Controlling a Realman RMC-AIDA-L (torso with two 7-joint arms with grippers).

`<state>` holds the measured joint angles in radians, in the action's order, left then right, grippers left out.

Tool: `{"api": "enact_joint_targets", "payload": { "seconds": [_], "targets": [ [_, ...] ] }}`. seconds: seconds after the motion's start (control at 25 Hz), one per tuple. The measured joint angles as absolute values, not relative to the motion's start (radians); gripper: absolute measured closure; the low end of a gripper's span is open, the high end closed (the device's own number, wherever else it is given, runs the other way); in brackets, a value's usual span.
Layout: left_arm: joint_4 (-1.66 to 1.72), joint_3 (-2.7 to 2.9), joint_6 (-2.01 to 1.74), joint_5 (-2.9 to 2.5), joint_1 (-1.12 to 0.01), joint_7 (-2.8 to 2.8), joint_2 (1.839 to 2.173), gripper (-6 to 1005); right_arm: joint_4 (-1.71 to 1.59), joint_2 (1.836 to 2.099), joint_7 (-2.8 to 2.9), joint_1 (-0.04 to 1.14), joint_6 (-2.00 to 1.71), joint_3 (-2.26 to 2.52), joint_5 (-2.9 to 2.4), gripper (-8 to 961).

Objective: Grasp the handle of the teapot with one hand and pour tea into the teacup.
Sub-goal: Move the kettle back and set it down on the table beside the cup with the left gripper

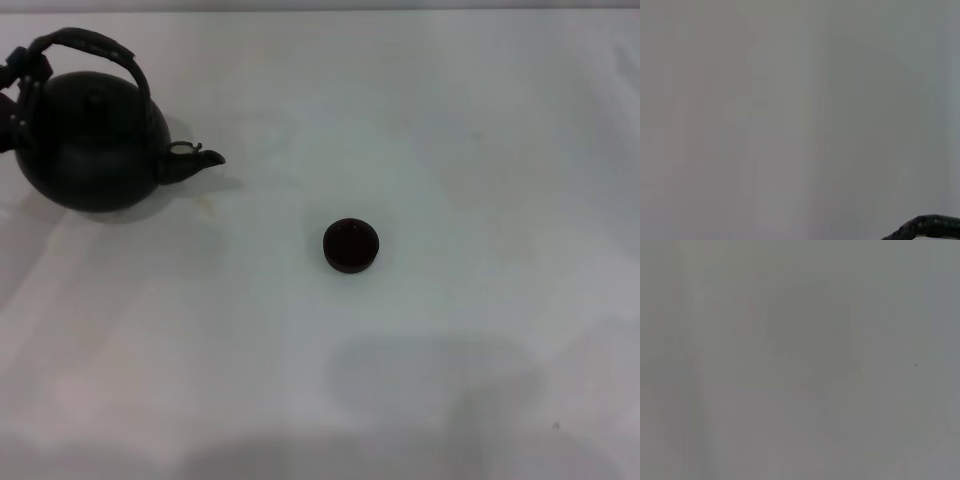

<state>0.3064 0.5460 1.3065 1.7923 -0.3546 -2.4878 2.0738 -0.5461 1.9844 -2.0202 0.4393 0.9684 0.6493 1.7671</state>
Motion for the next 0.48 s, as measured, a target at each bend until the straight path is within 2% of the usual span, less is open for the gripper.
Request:
{"api": "enact_joint_targets", "payload": {
  "seconds": [0.48],
  "targets": [
    [0.201,0.552,1.267,1.795,-0.404,-2.538,2.075,836,-0.545,1.985,-2.032,0.431,0.968,0.651,1.764,124]
  ]
}}
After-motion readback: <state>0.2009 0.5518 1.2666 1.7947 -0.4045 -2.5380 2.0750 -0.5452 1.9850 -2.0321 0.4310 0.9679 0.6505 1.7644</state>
